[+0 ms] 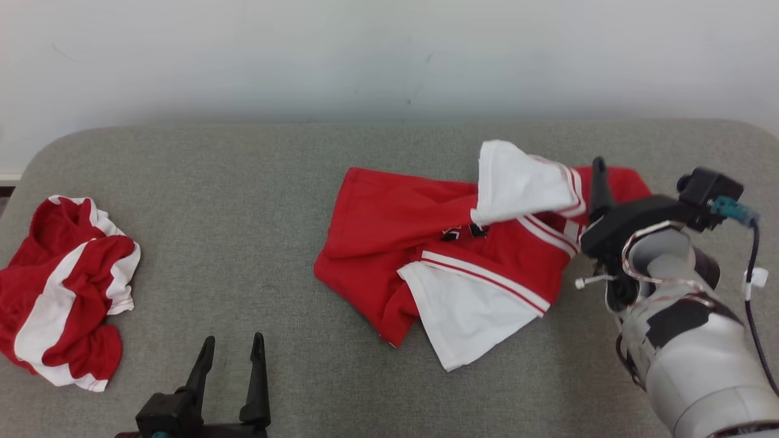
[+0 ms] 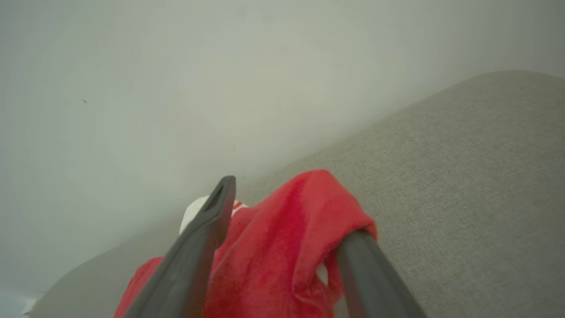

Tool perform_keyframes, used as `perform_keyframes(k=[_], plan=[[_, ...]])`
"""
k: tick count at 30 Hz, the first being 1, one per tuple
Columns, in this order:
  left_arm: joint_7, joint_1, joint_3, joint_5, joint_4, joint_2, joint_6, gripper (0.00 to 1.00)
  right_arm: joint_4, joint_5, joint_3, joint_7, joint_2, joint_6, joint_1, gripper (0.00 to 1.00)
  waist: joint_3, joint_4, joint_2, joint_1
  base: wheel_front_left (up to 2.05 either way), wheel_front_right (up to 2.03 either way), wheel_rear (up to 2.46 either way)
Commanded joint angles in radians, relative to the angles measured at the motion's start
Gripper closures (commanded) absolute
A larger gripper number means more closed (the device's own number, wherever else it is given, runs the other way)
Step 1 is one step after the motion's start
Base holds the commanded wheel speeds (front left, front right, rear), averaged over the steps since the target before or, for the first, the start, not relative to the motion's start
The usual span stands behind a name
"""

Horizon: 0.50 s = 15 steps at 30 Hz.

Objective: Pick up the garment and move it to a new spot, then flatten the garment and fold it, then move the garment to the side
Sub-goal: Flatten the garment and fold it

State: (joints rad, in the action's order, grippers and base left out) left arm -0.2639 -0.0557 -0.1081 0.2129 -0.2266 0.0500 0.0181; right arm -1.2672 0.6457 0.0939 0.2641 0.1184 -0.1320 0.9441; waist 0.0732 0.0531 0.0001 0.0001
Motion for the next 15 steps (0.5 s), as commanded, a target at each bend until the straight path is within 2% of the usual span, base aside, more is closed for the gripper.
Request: perform_keyframes(k=[1,7,15], plan=[[-0.001,0.003,0.002,-0.006,-0.003,0.001,0.001,0.0,-0.008,-0.023,0.003,0.0,-0.004,0.003,-0.026,0.0,-0.014,0.003,-0.0001,-0.0001,0.0,0.0,0.0],[-0.001,0.036,0.014,-0.014,-0.006,0.001,0.001,0.0,-0.023,-0.192,0.099,-0.046,0.02,0.003,-0.105,0.0,-0.057,-0.004,-0.0001,-0.0001,0.0,0.0,0.0],[-0.001,0.066,0.019,-0.006,0.003,0.001,0.006,0.0,-0.024,-0.352,0.22,-0.054,-0.022,0.003,-0.207,0.0,-0.087,-0.021,-0.0001,-0.0001,0.0,0.0,0.0]])
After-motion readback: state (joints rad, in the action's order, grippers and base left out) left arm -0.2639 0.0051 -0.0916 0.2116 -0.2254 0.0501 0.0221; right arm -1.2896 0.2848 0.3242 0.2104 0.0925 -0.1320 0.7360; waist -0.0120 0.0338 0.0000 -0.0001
